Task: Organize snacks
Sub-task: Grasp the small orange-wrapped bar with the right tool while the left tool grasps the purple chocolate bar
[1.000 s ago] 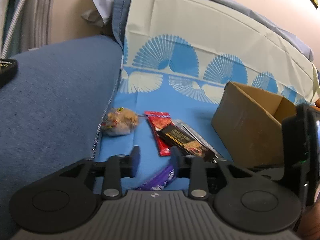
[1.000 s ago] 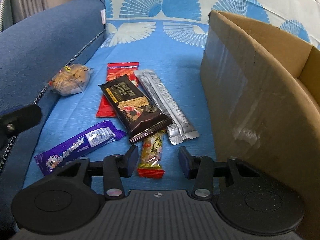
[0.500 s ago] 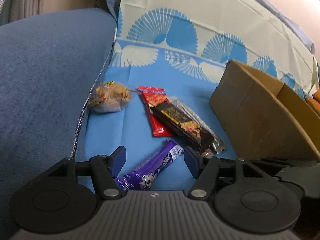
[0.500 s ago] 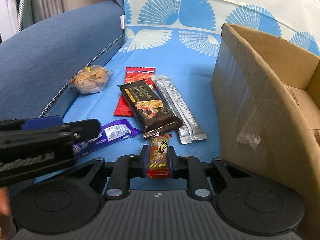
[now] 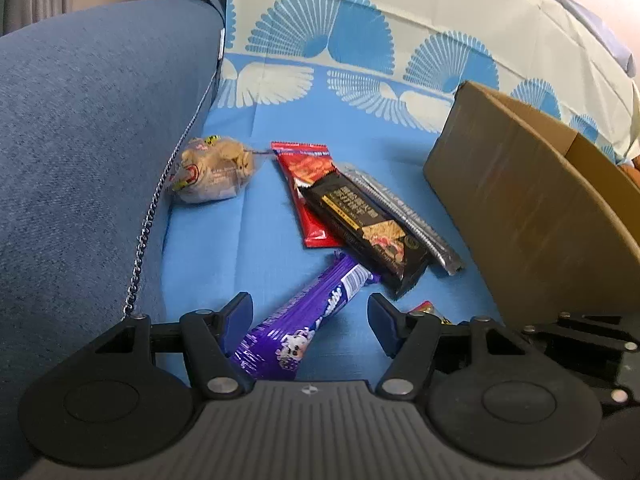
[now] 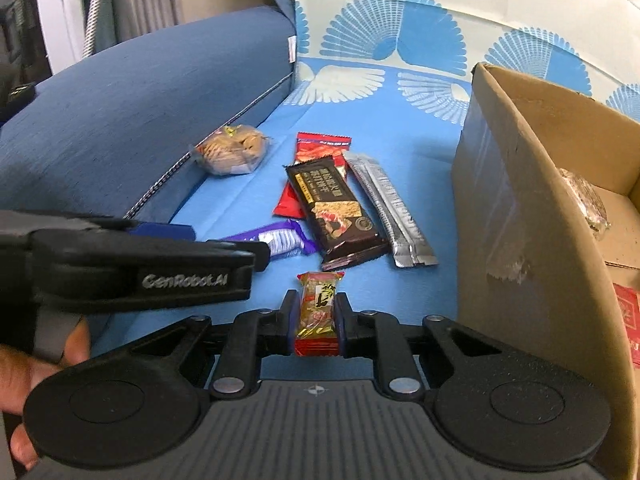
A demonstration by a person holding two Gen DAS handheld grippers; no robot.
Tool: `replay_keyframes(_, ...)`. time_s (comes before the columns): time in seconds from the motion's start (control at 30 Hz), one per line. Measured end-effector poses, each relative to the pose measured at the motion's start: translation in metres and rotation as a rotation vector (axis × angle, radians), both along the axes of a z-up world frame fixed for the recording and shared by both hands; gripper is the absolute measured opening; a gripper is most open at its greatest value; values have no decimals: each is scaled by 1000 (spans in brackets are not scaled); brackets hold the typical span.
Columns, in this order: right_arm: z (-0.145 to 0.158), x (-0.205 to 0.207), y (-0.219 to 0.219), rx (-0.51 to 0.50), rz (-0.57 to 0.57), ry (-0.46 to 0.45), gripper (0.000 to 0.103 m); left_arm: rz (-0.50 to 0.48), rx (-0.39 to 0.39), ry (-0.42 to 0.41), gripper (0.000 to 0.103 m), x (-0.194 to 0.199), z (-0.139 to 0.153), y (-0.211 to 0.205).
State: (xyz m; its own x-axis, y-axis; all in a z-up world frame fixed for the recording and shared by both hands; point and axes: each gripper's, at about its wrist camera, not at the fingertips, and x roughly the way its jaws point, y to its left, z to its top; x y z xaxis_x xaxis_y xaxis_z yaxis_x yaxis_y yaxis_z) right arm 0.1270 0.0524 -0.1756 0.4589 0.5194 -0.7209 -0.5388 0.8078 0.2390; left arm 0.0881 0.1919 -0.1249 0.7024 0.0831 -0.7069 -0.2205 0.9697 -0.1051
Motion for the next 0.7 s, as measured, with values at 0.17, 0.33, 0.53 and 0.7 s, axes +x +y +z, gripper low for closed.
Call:
replay_keyframes(0.17, -1, -4, -1, 6, 30, 13, 19, -7, 12, 17, 66, 1, -2, -2)
replay_keyframes(0.33, -4, -5, 2, 3, 47, 37, 19, -3, 20, 25, 66, 2, -3, -3)
replay_keyframes(0.53, -6, -6, 6, -5, 46, 32, 20, -4, 33, 39, 66, 3, -4, -5)
replay_keyframes(0.7, -10, -4, 8, -24, 45, 22, 22, -5, 40, 47, 66, 5, -6, -6)
